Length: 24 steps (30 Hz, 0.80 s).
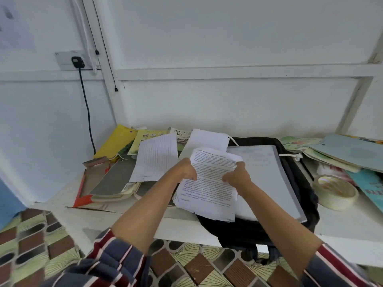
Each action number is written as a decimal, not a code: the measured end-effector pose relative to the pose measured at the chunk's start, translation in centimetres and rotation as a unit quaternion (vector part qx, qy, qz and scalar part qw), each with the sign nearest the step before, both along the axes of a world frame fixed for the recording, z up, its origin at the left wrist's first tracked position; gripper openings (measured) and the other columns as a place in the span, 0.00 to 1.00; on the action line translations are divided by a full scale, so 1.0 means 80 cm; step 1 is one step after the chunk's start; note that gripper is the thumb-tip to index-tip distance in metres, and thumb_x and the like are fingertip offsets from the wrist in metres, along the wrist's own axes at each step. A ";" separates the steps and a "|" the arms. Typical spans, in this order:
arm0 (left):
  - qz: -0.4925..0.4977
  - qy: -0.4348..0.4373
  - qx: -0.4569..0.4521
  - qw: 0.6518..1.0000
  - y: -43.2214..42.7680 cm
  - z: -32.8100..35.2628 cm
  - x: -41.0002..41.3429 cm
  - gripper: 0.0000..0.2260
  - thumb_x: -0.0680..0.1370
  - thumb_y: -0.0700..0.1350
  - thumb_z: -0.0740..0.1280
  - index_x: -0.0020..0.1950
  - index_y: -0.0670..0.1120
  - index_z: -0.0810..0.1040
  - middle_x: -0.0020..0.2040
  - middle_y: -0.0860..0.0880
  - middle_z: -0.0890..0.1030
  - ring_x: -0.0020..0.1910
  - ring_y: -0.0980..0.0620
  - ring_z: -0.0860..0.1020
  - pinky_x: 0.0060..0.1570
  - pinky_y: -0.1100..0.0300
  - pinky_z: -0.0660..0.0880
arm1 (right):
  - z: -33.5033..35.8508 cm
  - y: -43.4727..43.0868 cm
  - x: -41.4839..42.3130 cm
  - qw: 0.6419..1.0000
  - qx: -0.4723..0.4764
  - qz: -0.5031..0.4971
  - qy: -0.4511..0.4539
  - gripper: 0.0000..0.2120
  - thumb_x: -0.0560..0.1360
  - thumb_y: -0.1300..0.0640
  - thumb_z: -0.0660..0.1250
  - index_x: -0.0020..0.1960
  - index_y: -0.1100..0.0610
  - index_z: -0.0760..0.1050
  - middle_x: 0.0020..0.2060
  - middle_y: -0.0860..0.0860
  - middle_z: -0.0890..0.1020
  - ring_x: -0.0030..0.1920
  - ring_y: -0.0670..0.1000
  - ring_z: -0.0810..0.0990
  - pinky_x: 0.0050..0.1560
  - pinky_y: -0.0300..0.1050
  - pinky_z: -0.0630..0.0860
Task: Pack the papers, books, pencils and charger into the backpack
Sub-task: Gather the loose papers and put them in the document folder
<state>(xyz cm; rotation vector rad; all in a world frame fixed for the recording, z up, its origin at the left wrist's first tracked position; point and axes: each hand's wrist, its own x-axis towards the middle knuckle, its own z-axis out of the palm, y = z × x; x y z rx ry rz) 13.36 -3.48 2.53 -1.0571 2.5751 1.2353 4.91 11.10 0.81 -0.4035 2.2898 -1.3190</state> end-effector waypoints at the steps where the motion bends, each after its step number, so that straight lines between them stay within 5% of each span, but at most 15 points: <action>1: -0.007 0.000 -0.013 1.000 0.002 -0.005 0.000 0.15 0.73 0.32 0.67 0.59 0.37 0.74 0.59 0.38 0.75 0.60 0.42 0.74 0.57 0.54 0.71 | -0.001 0.000 0.003 1.000 0.016 -0.001 0.010 0.34 0.73 0.66 0.63 0.73 0.61 0.49 0.63 0.61 0.71 0.63 0.61 0.71 0.63 0.54 0.71; 7: 0.004 0.009 -0.042 0.999 0.010 -0.018 -0.002 0.21 0.72 0.38 0.70 0.63 0.39 0.71 0.61 0.39 0.73 0.62 0.42 0.71 0.62 0.49 0.72 | 0.001 0.009 0.004 0.991 -0.083 -0.059 -0.083 0.34 0.71 0.74 0.62 0.72 0.60 0.52 0.62 0.62 0.69 0.62 0.61 0.70 0.51 0.51 0.72; 15: 0.021 0.176 0.170 0.969 0.023 0.029 -0.008 0.20 0.72 0.28 0.65 0.64 0.38 0.72 0.60 0.39 0.77 0.58 0.42 0.77 0.58 0.49 0.74 | 0.034 0.030 -0.020 0.976 -0.180 -0.100 -0.072 0.34 0.70 0.74 0.61 0.72 0.56 0.58 0.54 0.55 0.67 0.52 0.54 0.67 0.48 0.48 0.68; 20: 0.068 0.293 0.173 0.938 0.003 0.061 0.011 0.32 0.74 0.28 0.62 0.72 0.53 0.58 0.63 0.46 0.71 0.58 0.46 0.73 0.40 0.57 0.74 | 0.083 0.000 -0.020 0.970 -0.241 -0.024 0.009 0.34 0.70 0.74 0.61 0.72 0.52 0.59 0.59 0.52 0.66 0.54 0.52 0.68 0.48 0.46 0.69; 24: 0.103 0.365 0.145 0.914 -0.051 0.055 0.054 0.35 0.73 0.26 0.61 0.75 0.50 0.57 0.69 0.49 0.69 0.61 0.49 0.71 0.43 0.61 0.74 | 0.093 -0.060 0.009 0.963 -0.251 0.091 0.037 0.33 0.71 0.74 0.59 0.71 0.51 0.60 0.57 0.49 0.65 0.53 0.49 0.68 0.40 0.37 0.71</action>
